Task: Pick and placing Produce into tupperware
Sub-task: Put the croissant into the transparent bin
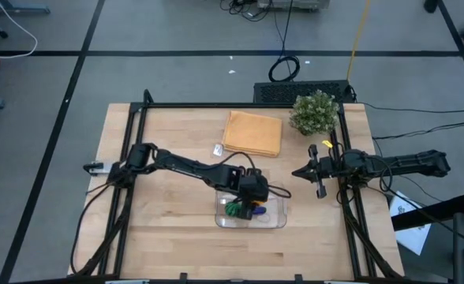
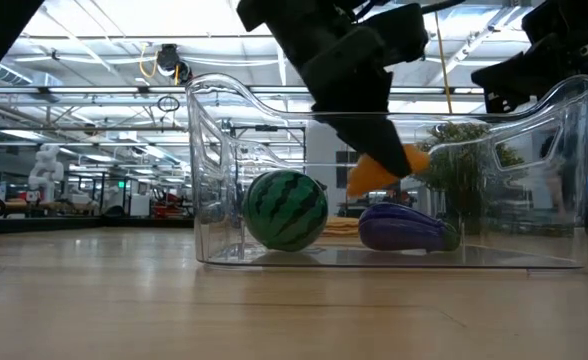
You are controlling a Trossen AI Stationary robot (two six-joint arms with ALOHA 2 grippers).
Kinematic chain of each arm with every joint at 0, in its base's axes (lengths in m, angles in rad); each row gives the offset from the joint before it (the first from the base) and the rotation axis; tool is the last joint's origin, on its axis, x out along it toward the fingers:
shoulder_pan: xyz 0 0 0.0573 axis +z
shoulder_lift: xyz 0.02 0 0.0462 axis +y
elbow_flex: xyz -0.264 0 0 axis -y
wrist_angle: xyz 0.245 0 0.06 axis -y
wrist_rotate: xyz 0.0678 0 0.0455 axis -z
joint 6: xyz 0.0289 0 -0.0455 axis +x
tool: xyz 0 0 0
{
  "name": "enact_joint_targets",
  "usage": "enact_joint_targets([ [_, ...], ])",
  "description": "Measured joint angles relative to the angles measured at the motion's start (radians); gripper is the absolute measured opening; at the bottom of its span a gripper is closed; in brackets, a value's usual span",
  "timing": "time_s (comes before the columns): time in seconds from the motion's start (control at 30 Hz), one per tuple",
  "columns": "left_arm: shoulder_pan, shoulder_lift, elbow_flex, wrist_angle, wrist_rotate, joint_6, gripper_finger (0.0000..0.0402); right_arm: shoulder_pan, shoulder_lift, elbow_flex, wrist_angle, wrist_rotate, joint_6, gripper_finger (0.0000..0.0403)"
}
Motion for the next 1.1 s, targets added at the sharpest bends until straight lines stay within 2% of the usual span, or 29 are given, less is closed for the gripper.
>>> enact_joint_targets([
  [0.8, 0.003, 0.026, 0.01, -0.045, 0.002, -0.011, 0.0211, 0.0, 0.006, 0.0, 0.001, 0.0, -0.008, 0.0],
  [1.1, 0.004, 0.057, 0.01, -0.059, 0.025, 0.034, 0.0211, 0.0, 0.006, 0.0, 0.0, 0.0, -0.007, 0.0],
])
